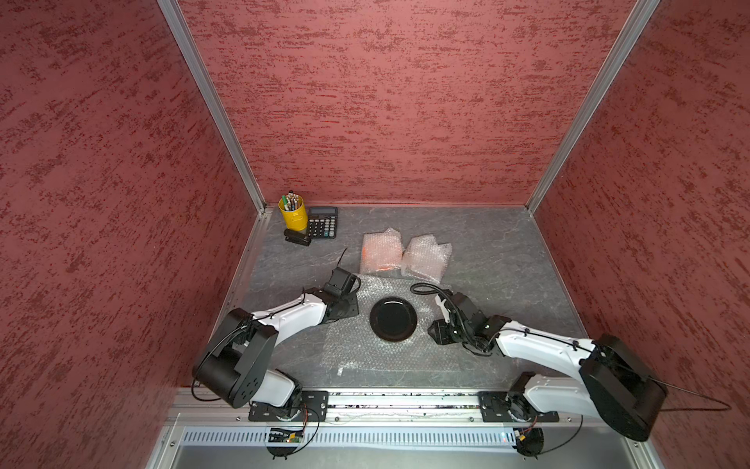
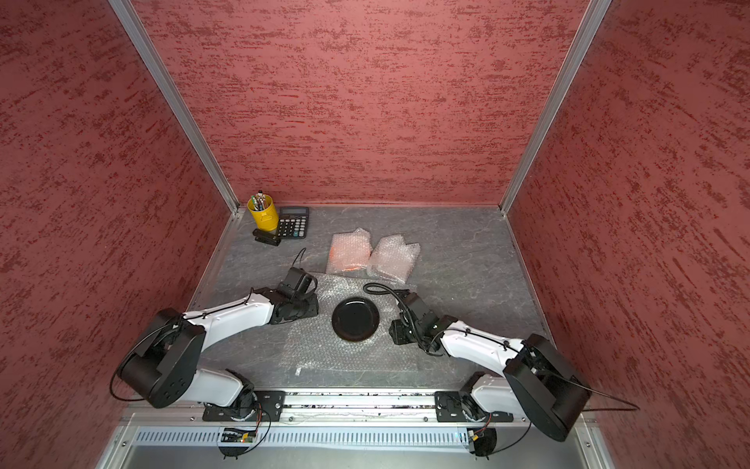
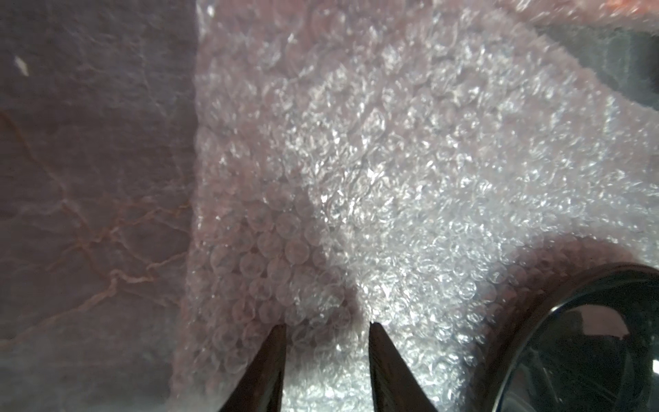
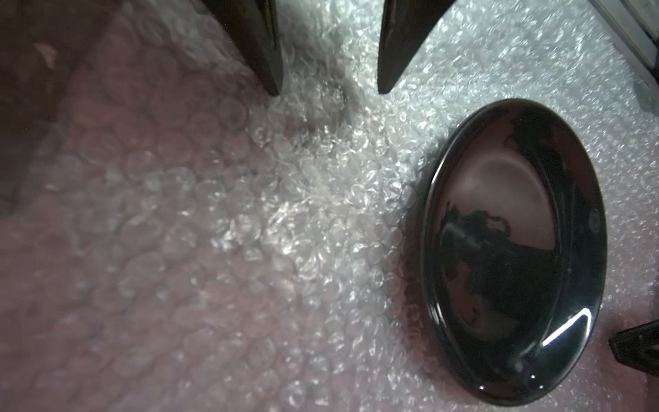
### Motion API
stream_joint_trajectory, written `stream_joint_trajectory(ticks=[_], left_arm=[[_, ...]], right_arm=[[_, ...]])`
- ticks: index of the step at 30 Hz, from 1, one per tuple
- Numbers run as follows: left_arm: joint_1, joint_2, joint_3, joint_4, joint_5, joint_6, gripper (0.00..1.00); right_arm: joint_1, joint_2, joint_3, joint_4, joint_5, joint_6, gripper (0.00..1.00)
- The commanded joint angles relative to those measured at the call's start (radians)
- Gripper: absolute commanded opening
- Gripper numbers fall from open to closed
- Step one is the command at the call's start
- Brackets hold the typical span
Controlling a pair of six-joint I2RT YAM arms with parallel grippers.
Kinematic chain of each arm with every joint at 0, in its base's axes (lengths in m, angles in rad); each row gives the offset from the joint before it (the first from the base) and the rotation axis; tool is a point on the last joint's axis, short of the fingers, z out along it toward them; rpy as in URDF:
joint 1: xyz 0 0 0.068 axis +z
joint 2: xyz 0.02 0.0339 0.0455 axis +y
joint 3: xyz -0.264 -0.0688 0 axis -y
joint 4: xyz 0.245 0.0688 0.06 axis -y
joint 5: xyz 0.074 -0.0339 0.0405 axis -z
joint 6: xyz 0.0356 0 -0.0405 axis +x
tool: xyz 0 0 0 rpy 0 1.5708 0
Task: Unpack dinner plates from bubble wrap
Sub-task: Unwrap the bubble wrap at the center of the board, then pick up the plate from the bubble wrap.
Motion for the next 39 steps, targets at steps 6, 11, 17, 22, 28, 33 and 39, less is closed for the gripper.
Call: stream_joint_trajectory(ticks=[6,11,17,22,28,33,39], left_arm=[[-0.004,-0.034,-0.026,-0.011,-0.01,-0.013,0.4],[-0.004,-0.033,-0.025,-0.008,-0.006,-0.011,0.4],[-0.004,-0.031,-0.025,-0.005,-0.007,-0.008,0.4],[-0.004,-0.033,-0.027,-0.005,-0.003,-0.006,0.4],[-0.004,-0.04,-0.028,-0.007,-0.002,-0.007,0.4],[-0.004,-0.043,-0.031,-0.005,-0.003,-0.009,0.4],[-0.004,-0.042,-0.032,-0.004,-0.003,-0.008,0.4]], right_arm=[[0.005,-0.053,0.029,-0.04,0.11,0.012,0.47],[0.002,-0.114,0.035,0.024,0.038,0.006,0.47],[-0.027,-0.021,0.072,0.188,-0.094,0.009,0.42],[-0.059,0.09,0.123,0.253,-0.135,0.01,0.37],[-0.099,0.172,0.142,0.29,-0.171,0.013,0.35],[-0.105,0.216,0.15,0.306,-0.201,0.015,0.34],[-0.108,0.255,0.147,0.328,-0.231,0.024,0.32]])
